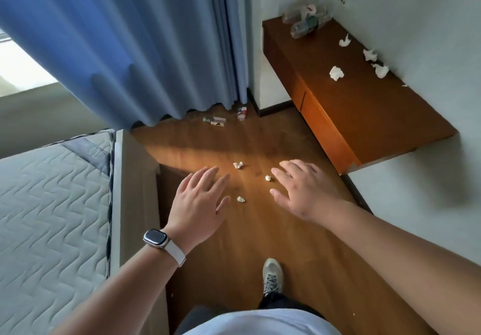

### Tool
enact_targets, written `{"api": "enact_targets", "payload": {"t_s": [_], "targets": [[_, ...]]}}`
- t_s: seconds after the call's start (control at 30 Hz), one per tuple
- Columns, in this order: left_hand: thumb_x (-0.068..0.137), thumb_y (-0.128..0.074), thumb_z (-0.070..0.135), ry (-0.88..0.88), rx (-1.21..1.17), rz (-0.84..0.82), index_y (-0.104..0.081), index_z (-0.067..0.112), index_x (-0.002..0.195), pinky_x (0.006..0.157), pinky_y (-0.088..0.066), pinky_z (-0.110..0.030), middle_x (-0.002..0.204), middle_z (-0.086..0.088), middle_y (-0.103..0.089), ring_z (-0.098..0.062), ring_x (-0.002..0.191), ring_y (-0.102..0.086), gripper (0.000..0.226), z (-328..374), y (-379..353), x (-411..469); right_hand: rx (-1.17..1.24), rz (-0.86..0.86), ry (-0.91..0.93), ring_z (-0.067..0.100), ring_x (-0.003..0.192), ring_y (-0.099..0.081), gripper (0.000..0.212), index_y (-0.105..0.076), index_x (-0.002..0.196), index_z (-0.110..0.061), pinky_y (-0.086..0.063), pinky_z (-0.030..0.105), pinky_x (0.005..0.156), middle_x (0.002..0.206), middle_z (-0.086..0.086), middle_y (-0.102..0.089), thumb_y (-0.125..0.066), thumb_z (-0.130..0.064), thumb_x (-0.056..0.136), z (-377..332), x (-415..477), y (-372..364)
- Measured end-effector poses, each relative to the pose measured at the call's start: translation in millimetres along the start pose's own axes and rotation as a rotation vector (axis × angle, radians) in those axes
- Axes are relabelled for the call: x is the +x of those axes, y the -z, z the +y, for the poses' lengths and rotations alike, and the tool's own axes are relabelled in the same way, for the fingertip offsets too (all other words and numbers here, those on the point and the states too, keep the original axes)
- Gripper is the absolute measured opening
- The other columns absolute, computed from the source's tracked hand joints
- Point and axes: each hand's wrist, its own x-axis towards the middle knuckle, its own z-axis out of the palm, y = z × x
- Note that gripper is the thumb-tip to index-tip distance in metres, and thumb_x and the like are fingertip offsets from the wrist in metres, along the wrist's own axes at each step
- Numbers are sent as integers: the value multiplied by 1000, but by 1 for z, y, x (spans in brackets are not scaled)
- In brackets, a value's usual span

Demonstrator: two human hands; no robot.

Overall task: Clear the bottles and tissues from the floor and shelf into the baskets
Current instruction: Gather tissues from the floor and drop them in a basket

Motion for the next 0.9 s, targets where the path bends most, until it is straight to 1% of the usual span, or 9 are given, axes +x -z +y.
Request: {"api": "enact_targets", "payload": {"t_s": [0.13, 0.23, 0.3, 0.4, 0.5, 0.63, 0.7, 0.8, 0.9], "targets": [[95, -49, 44, 17, -34, -37, -49, 23, 141, 111, -36, -51, 145, -5, -51, -29, 138, -42, 51, -4, -12, 40, 44, -20, -43, 18, 133, -35, 57, -43, 141, -25, -32, 37, 107, 145, 0, -43, -29, -56, 96, 30, 34, -9], [95, -52, 43, 16, -40, -72, -49, 22, 141, 111, -36, -51, 145, -6, -50, -29, 137, -43, 51, -18, -27, 77, 104, -35, -75, 17, 135, -32, 56, -41, 142, -25, -35, 39, 107, 146, -2, -41, -31, -54, 96, 46, 69, -13], [94, -54, 41, 18, -51, -98, -49, 22, 141, 111, -36, -50, 145, -6, -50, -29, 136, -43, 50, -31, -44, 100, 133, -55, -90, 17, 135, -31, 54, -41, 143, -25, -34, 41, 107, 146, -3, -40, -33, -52, 97, 53, 92, -22], [92, -56, 38, 4, -74, -138, -50, 22, 140, 111, -35, -49, 145, -6, -50, -28, 136, -42, 50, -51, -79, 137, 152, -84, -134, 17, 136, -28, 53, -40, 144, -26, -30, 38, 108, 149, -3, -37, -35, -52, 98, 65, 126, -44], [90, -55, 37, 9, -124, -199, -52, 22, 139, 110, -36, -49, 144, -7, -51, -28, 135, -43, 51, -74, -121, 177, 142, -116, -206, 18, 136, -30, 53, -40, 144, -27, -34, 38, 105, 149, -3, -38, -36, -52, 98, 79, 163, -69], [89, -56, 37, 43, -180, -265, -51, 21, 138, 108, -37, -49, 143, -8, -52, -29, 134, -44, 52, -112, -186, 227, 101, -111, -309, 19, 127, -43, 49, -51, 135, -25, -45, 39, 94, 140, -3, -49, -41, -51, 95, 95, 215, -114], [89, -56, 37, 36, -195, -287, -51, 21, 137, 107, -38, -49, 142, -9, -53, -31, 133, -45, 51, -131, -223, 252, 82, -115, -333, 19, 123, -47, 48, -53, 132, -25, -48, 38, 90, 136, -3, -52, -42, -52, 94, 105, 244, -140], [89, -59, 35, 16, -205, -332, -51, 20, 138, 107, -37, -48, 143, -9, -51, -31, 133, -44, 51, -151, -283, 281, 115, -148, -365, 22, 123, -46, 47, -52, 132, -24, -47, 41, 91, 137, -1, -51, -44, -50, 94, 120, 284, -190], [90, -62, 34, 6, -218, -365, -53, 19, 138, 108, -37, -48, 144, -10, -51, -32, 134, -44, 52, -159, -347, 299, 146, -167, -383, 24, 124, -41, 48, -50, 135, -21, -43, 43, 96, 141, 1, -48, -44, -47, 94, 137, 314, -248]]}}
